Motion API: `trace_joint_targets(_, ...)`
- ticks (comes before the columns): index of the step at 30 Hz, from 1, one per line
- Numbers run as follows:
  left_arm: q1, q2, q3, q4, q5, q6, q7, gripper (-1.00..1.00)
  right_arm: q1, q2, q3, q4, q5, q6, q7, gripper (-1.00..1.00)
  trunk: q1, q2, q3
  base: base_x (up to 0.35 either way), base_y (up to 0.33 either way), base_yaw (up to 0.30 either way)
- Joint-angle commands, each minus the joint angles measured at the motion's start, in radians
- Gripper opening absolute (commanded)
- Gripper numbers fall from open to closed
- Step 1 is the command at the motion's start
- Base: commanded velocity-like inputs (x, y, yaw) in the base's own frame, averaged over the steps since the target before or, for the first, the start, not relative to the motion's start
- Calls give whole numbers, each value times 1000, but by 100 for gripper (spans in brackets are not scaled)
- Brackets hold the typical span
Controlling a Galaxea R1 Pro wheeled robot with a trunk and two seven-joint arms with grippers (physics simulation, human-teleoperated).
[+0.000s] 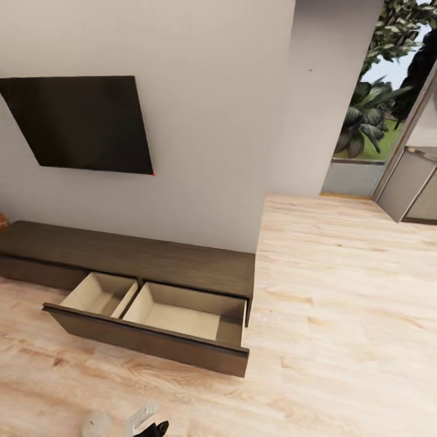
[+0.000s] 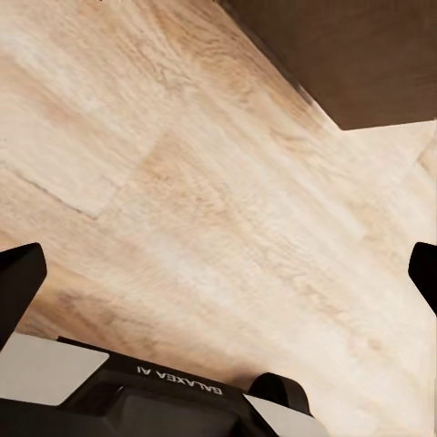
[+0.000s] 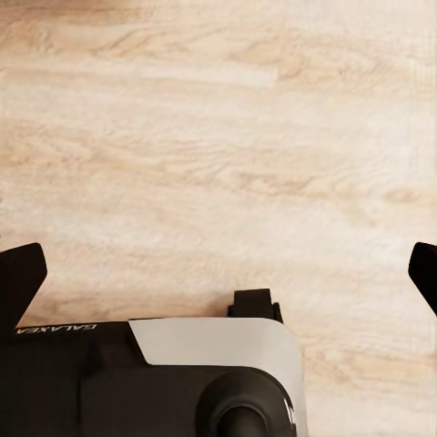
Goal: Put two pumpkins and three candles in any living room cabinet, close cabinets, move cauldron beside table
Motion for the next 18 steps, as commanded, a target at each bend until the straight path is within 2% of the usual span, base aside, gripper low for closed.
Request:
trace_joint_targets(1, -1, 1, -4, 0, 8, 2, 1, 100, 0, 0, -7, 1, -8, -2, 10, 100, 0, -1, -1, 8, -19, 276)
trace_joint_targets(6, -1, 1, 5, 0, 12, 3, 28, 100, 0, 0, -7, -2, -7, -2, 9, 100, 0, -1, -1, 2, -6, 276)
trace_joint_targets(8, -1, 1, 7, 0, 13, 4, 70, 100, 0, 0, -7, -3, -7, -2, 9, 100, 0, -1, -1, 0, -1, 276)
trace_joint_targets(10, -1, 0, 7, 0, 14, 3, 166, 100, -1, 1, -7, -3, -7, -2, 9, 100, 0, -1, -1, 0, 0, 276)
trace_joint_targets(12, -1, -1, 8, 0, 15, 2, 221, 100, -1, 1, -7, -4, -7, -2, 9, 100, 0, -1, -1, 0, 0, 276)
trace_joint_targets(15, -1, -2, 10, 1, 16, 2, 254, 100, 0, 2, -7, -4, -5, -2, 9, 100, 0, -1, -1, 0, 0, 276)
trace_joint_targets(18, -1, -3, 10, 1, 17, 2, 259, 100, 0, 2, -7, -3, -3, -1, 9, 100, 0, -1, -1, 0, 0, 276)
